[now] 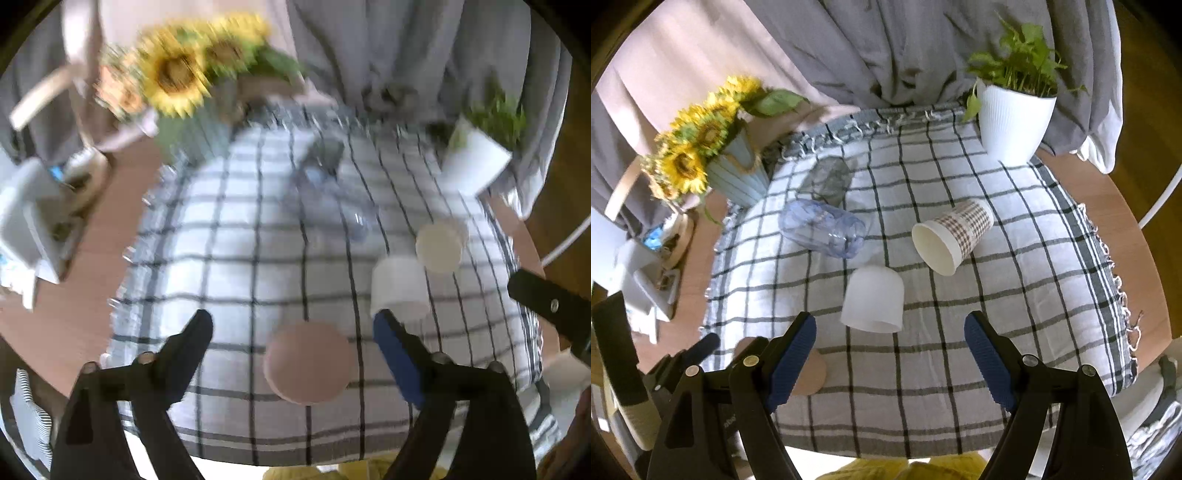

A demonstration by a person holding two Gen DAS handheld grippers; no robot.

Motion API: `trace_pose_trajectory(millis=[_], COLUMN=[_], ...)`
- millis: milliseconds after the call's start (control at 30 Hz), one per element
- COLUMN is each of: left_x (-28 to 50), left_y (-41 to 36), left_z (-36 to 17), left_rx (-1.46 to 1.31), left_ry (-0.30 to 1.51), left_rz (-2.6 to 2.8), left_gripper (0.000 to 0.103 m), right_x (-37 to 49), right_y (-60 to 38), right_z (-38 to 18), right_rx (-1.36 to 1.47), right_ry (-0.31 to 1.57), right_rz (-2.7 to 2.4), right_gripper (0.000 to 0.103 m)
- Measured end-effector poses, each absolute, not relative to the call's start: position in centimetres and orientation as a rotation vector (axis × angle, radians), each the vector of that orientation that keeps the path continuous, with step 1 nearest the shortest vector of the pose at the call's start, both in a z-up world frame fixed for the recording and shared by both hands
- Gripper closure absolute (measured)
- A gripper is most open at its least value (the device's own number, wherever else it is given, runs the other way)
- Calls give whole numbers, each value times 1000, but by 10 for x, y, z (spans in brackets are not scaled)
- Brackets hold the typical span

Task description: Flip cup upside down

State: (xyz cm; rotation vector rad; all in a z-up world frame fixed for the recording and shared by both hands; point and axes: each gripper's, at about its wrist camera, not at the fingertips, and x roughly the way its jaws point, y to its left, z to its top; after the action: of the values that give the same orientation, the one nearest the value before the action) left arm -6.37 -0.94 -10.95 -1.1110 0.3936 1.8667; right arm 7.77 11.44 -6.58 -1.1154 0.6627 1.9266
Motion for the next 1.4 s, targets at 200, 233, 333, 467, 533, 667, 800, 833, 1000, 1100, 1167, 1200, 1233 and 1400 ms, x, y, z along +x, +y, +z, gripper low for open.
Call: trace_pose_trajectory(millis=[200, 233, 333, 467, 533, 667, 800, 833, 1000, 1100, 1167, 1200, 1233, 1400], left_x=[-62, -62, -61, -61, -59, -57, -58, -59, -59, -57, -56, -56, -56, -55], left_y=[-35, -39, -47, -61, -67, -78, -84, -84, -86, -87, -87, -87, -87, -87], left_z=[-63, -58, -46, -34, -30, -24, -22, -22, -20, -19, -18, -17, -17, -16], left_rx=[-985, -968, -931, -882, -855, -827, -829, -829, -826, -816, -806, -803, -800, -793], left_ry=[316, 305, 280, 248, 239, 214, 193, 189, 185, 184, 184, 183, 182, 175], left_rz=[2017, 2029, 2066, 2106, 2128, 2130, 2132, 2133, 2148, 2154, 2161, 2163, 2163, 2162], left_gripper=[0, 0, 0, 0, 0, 0, 0, 0, 0, 0, 0, 0, 0, 0], right_x=[92, 94, 98, 103, 104, 105, 107, 107, 107, 109, 110, 111, 111, 112], right_y=[96, 92, 80, 64, 58, 49, 45, 44, 38, 37, 36, 35, 36, 36], right_z=[-29, -22, -5, 10, 14, 18, 18, 18, 17, 17, 18, 18, 19, 19], right_rx=[-1021, -1000, -937, -857, -836, -815, -814, -816, -818, -814, -809, -804, -802, -799], right_ry=[622, 607, 551, 486, 471, 433, 440, 444, 457, 456, 453, 452, 454, 450], right_rz=[2002, 2019, 2062, 2099, 2113, 2117, 2123, 2121, 2129, 2126, 2124, 2124, 2124, 2122], right_gripper=[17, 17, 14, 12, 12, 12, 11, 11, 11, 11, 11, 11, 11, 11])
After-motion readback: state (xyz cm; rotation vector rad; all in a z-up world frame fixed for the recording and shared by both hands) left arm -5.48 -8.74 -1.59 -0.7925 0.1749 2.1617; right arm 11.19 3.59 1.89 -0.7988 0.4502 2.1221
